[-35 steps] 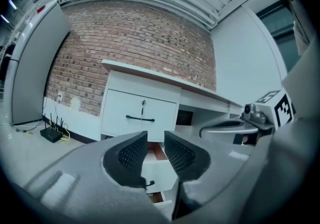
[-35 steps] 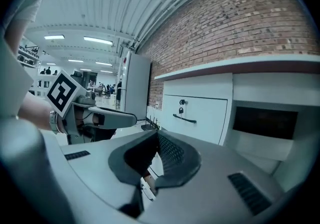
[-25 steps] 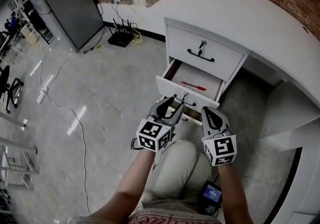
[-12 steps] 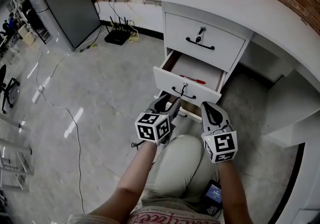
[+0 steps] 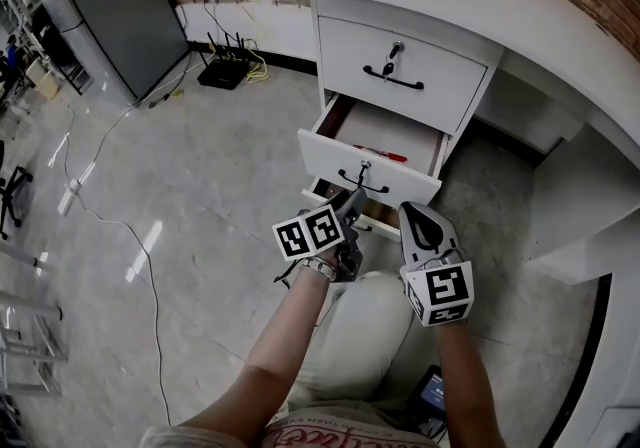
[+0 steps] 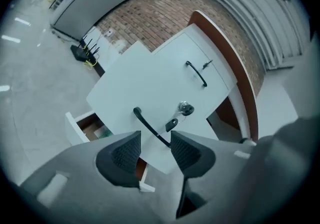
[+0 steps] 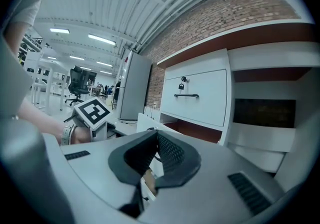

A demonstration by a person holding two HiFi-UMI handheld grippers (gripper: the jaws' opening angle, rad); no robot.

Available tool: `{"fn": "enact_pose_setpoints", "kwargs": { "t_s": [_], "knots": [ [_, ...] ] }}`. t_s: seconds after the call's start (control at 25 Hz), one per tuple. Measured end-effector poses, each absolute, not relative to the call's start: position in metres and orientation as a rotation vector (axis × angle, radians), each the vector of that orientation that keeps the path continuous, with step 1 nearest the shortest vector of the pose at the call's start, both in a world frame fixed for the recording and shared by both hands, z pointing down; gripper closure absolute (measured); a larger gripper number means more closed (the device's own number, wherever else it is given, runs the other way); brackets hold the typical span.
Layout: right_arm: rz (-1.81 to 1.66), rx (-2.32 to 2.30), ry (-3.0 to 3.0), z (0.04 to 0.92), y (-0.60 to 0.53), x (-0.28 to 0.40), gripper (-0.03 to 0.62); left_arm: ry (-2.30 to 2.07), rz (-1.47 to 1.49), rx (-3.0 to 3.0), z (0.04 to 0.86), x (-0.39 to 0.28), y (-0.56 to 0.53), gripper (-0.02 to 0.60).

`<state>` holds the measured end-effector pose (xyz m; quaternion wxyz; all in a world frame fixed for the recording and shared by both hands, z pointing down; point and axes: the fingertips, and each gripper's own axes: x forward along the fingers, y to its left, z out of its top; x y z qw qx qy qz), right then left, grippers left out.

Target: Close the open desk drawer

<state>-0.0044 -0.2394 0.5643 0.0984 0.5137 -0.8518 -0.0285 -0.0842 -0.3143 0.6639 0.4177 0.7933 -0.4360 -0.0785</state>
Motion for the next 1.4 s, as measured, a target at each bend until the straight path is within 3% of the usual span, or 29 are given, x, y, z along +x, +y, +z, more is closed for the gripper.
{"fn": "enact_pose_setpoints", "kwargs": {
  "t_s": [1.4],
  "knots": [
    [0.006, 1.639, -2.415, 0.595, -0.257, 0.018, 0.582, -1.068, -0.275, 1.927, 0.667, -0.049, -0.393, 0.411]
  ]
}}
